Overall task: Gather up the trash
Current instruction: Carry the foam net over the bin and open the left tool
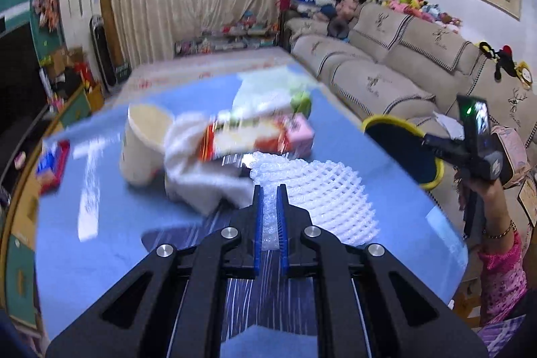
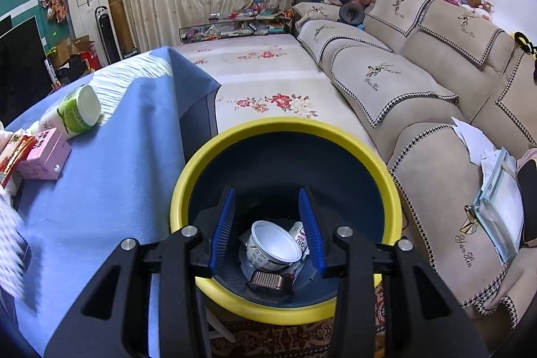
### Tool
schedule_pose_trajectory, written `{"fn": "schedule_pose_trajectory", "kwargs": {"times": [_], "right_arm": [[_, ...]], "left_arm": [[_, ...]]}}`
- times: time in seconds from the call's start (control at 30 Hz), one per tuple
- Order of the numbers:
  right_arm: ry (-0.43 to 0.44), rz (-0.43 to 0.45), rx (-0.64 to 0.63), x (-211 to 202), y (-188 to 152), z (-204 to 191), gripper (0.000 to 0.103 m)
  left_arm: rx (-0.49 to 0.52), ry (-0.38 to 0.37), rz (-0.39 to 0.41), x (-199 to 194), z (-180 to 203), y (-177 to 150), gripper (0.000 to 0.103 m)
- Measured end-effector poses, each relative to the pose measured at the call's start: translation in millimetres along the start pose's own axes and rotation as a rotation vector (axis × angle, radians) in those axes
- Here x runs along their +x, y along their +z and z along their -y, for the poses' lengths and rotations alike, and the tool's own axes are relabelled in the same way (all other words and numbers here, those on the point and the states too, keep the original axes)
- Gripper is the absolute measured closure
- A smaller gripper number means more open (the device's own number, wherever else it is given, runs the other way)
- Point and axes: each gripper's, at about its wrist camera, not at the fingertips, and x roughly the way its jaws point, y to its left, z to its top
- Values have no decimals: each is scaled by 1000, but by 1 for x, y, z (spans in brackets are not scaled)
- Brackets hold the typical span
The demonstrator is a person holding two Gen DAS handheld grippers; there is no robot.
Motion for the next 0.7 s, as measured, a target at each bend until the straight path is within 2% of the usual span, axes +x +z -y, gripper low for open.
{"fn": "schedule_pose_trajectory", "kwargs": {"times": [0.17, 0.37, 0.53, 0.7], "right_arm": [[-2, 16, 13, -8, 0, 7, 65], [-34, 51, 35, -24, -2, 26, 65], [-60, 73, 65, -38, -5, 49, 65], [-96, 90, 103, -50, -11, 76, 65]], "left_arm": [[54, -12, 61, -17, 16, 31, 95], [122, -62, 93, -10, 51, 63, 95], [181, -122, 77, 21, 91, 88, 95], [237, -145, 52, 70, 137, 108, 95]]}}
